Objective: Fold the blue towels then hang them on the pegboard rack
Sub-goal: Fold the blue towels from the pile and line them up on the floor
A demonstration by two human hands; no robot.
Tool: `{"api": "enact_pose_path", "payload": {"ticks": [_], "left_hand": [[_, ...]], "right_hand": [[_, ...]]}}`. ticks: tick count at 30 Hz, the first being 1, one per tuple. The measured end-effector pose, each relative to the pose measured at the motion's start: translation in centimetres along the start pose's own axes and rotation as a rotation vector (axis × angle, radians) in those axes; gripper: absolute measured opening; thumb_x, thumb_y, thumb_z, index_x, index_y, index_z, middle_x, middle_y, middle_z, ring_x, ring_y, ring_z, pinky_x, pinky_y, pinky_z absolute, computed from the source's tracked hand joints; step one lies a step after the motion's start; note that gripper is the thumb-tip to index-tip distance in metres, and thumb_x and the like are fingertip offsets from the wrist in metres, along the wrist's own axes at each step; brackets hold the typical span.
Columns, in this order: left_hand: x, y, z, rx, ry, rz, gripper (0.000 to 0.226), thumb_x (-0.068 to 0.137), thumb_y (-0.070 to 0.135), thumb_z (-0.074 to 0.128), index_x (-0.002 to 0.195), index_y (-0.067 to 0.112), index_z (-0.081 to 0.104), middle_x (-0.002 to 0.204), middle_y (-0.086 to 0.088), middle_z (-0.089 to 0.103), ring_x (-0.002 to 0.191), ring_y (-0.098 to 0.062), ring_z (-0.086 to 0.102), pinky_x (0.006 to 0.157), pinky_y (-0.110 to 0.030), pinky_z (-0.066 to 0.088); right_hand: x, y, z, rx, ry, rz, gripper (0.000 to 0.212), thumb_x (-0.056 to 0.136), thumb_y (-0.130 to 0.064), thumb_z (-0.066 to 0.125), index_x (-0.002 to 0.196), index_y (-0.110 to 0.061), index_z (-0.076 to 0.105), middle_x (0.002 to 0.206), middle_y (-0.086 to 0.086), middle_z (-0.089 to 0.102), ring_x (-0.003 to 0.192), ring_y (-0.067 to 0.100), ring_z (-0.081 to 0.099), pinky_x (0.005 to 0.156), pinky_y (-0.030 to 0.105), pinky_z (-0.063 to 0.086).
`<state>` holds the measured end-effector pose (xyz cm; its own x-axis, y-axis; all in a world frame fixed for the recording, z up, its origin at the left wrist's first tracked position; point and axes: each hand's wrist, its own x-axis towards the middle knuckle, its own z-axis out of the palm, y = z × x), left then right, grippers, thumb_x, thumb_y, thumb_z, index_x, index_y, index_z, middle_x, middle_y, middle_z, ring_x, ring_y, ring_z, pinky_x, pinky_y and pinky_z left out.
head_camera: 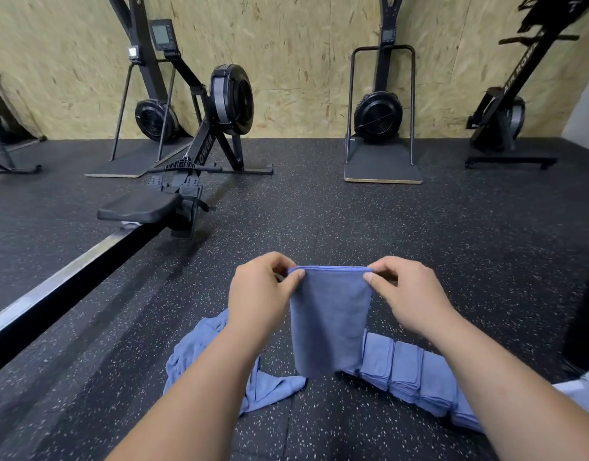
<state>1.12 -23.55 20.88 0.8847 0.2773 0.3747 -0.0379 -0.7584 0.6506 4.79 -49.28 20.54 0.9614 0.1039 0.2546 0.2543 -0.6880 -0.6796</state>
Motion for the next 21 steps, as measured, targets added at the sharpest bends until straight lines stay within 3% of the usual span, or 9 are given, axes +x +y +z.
{"api": "enact_pose_path", "payload": {"ticks": [2, 4, 7, 9, 13, 17, 19, 21], "left_hand": [[-0.1, 0.4, -0.4, -0.1, 0.031, -0.018, 0.019, 0.088, 0.038, 0.082, 0.1, 0.037, 0.068, 0.08, 0.018, 0.067, 0.077, -0.002, 0.065, 0.076, -0.027, 0.053], [0.0, 0.6, -0.4, -0.053, 0.001, 0.036, 0.025, 0.095, 0.033, 0.075, 0.119, 0.037, 0.067, 0.091, 0.016, 0.064, 0.088, -0.01, 0.063, 0.086, -0.032, 0.052], [-0.2, 0.6, -0.1, 0.102, -0.06, 0.154, 0.018, 0.097, 0.027, 0.065, 0.115, 0.031, 0.067, 0.106, 0.009, 0.054, 0.108, -0.018, 0.054, 0.098, -0.04, 0.049], [-0.6, 0.9, 0.0, 0.013, -0.14, 0.216, 0.021, 0.094, 0.028, 0.068, 0.114, 0.031, 0.06, 0.113, 0.011, 0.054, 0.112, -0.014, 0.054, 0.1, -0.038, 0.048], [-1.5, 1.7, 0.6, -0.115, -0.402, 0.329, 0.034, 0.097, 0.044, 0.07, 0.127, 0.036, 0.057, 0.112, 0.017, 0.068, 0.106, -0.005, 0.064, 0.096, -0.03, 0.052], [-1.3, 1.6, 1.3, -0.024, -0.351, 0.388, 0.015, 0.1, 0.043, 0.065, 0.099, 0.027, 0.066, 0.088, 0.011, 0.064, 0.084, -0.013, 0.06, 0.08, -0.043, 0.053], [-1.3, 1.7, 1.1, -0.065, -0.312, 0.428, 0.009, 0.103, 0.037, 0.064, 0.101, 0.028, 0.067, 0.091, 0.013, 0.064, 0.086, -0.011, 0.06, 0.083, -0.041, 0.052], [-1.3, 1.7, 0.7, -0.078, -0.264, 0.473, 0.008, 0.106, 0.034, 0.061, 0.108, 0.029, 0.067, 0.098, 0.015, 0.065, 0.093, -0.011, 0.063, 0.087, -0.039, 0.052]], "right_hand": [[0.0, 0.0, 0.0, 0.096, -0.026, -0.022, 0.005, 0.099, -0.029, 0.073, 0.096, -0.033, 0.073, 0.088, -0.021, 0.075, 0.086, -0.004, 0.067, 0.075, 0.013, 0.046], [-0.1, -0.2, 0.4, 0.206, -0.03, -0.061, 0.007, 0.1, -0.025, 0.07, 0.098, -0.031, 0.071, 0.091, -0.015, 0.076, 0.088, 0.002, 0.069, 0.082, 0.023, 0.051], [-0.5, -1.1, 0.9, 0.308, -0.006, -0.109, 0.009, 0.101, -0.022, 0.068, 0.101, -0.031, 0.067, 0.091, -0.008, 0.073, 0.086, 0.012, 0.069, 0.082, 0.027, 0.054], [-0.9, -1.8, 1.0, 0.305, -0.015, -0.166, 0.01, 0.1, -0.02, 0.068, 0.101, -0.03, 0.066, 0.091, -0.009, 0.073, 0.083, 0.012, 0.069, 0.078, 0.023, 0.052], [-1.4, -2.4, 1.3, 0.295, -0.18, -0.272, 0.01, 0.1, -0.02, 0.071, 0.103, -0.03, 0.069, 0.095, -0.01, 0.075, 0.088, 0.011, 0.072, 0.083, 0.03, 0.056], [-1.1, -1.6, 1.4, 0.387, -0.246, -0.206, 0.016, 0.098, -0.019, 0.075, 0.108, -0.028, 0.067, 0.099, -0.003, 0.076, 0.089, 0.017, 0.073, 0.088, 0.038, 0.058], [-1.0, -0.8, 0.9, 0.444, -0.398, -0.12, 0.03, 0.094, -0.012, 0.079, 0.116, -0.025, 0.063, 0.104, -0.001, 0.077, 0.093, 0.013, 0.072, 0.088, 0.034, 0.058], [-1.1, 0.4, 0.6, 0.342, -0.61, -0.085, 0.038, 0.088, -0.009, 0.082, 0.118, -0.024, 0.064, 0.105, -0.004, 0.078, 0.089, 0.008, 0.07, 0.086, 0.028, 0.055]]}}
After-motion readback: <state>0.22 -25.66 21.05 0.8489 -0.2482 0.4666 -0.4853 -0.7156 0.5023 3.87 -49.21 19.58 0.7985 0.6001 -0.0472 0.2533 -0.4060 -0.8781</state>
